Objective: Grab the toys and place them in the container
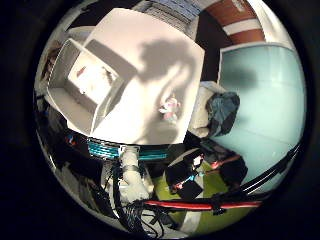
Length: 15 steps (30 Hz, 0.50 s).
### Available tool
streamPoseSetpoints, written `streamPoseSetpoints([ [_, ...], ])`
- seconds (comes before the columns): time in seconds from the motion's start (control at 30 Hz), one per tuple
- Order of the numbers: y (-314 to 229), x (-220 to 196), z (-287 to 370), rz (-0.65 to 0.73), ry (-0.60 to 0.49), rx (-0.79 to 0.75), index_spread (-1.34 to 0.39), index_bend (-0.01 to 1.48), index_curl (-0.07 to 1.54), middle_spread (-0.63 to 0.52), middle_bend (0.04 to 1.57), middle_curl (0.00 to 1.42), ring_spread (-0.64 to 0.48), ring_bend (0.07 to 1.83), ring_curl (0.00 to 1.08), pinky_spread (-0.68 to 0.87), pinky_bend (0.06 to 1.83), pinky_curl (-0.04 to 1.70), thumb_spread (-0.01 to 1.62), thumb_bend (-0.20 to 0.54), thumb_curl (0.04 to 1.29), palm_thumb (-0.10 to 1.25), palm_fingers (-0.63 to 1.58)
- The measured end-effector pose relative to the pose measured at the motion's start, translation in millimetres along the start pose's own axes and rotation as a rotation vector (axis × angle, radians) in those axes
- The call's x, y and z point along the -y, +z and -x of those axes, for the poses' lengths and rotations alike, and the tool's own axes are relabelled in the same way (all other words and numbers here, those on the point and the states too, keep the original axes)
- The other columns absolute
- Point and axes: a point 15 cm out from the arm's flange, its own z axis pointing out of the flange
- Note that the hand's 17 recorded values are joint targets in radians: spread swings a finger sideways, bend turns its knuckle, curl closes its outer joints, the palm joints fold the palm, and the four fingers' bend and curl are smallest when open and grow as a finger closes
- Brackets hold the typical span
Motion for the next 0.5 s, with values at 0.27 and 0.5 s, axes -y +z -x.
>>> streamPoseSetpoints([
  [0.27, 33.9, -33.0, -118.3, 0.108, 0.236, -0.133, -0.12, 0.16, 0.27, 0.16, 0.19, 0.32, 0.21, 0.43, 0.25, 0.49, 0.64, 0.34, 1.15, -0.022, 0.28, 0.46, 0.09],
  [0.5, 57.4, -70.6, -189.4, 0.203, 0.395, -0.173, -0.09, 0.17, 0.28, 0.2, 0.19, 0.31, 0.24, 0.41, 0.24, 0.51, 0.68, 0.32, 1.14, -0.027, 0.27, 0.41, 0.09],
])
